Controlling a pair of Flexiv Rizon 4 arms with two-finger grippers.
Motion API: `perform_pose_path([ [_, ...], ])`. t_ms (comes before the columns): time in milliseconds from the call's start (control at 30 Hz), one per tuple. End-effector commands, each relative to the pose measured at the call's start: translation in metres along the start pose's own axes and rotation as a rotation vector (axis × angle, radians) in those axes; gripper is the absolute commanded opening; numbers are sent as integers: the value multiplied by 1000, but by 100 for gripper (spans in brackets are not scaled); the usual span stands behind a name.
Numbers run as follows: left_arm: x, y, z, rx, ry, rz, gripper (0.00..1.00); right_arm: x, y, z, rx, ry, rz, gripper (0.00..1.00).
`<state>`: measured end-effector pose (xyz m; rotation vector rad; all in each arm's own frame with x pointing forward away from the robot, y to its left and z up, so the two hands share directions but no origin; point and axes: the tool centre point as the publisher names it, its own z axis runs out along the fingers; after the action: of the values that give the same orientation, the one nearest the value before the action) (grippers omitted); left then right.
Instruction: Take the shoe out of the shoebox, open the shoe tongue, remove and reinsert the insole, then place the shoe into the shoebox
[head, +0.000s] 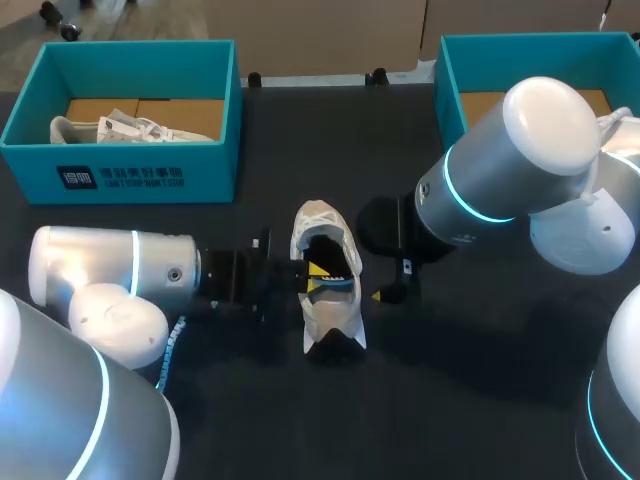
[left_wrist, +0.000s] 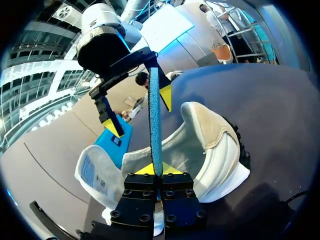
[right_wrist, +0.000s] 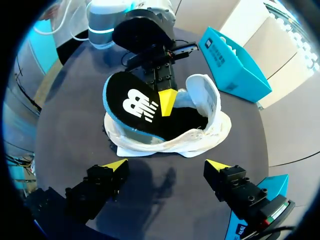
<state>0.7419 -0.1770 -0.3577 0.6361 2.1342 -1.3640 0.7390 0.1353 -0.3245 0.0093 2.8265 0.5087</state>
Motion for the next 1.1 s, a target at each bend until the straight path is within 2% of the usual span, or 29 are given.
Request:
perform_pose_path([
  [33,4,-7,2,-3,10,-1,7,1,0,0,2,-3,0,100],
  [67,5,-10,1,3,11,-1,32,1,0,0,2,-3,0,100],
  [133,7,-18,-2,17,6,1,33,1,0,0,2,-3,0,100],
  [233,7,-29,-8,29,4,5,26,1,0,0,2,-3,0,100],
  [300,7,-32,-11,34,5,1,27,1,0,0,2,-3,0,100],
  [400,8,-37,-15,34,8,3,23,1,0,0,2,-3,0,100],
  [433,9,-39,-16,35,9,4,19,1,0,0,2,-3,0,100],
  [600,10,-35,-13,32,23,-2,15,1,0,0,2,-3,0,100],
  [667,11,-31,-10,15,34,16,0,1,0,0,2,-3,0,100],
  [900,11,-17,1,-13,23,94,0,1,0,0,2,-3,0,100],
  [1100,6,-15,3,-30,-3,191,0,1,0,0,2,-3,0,100],
])
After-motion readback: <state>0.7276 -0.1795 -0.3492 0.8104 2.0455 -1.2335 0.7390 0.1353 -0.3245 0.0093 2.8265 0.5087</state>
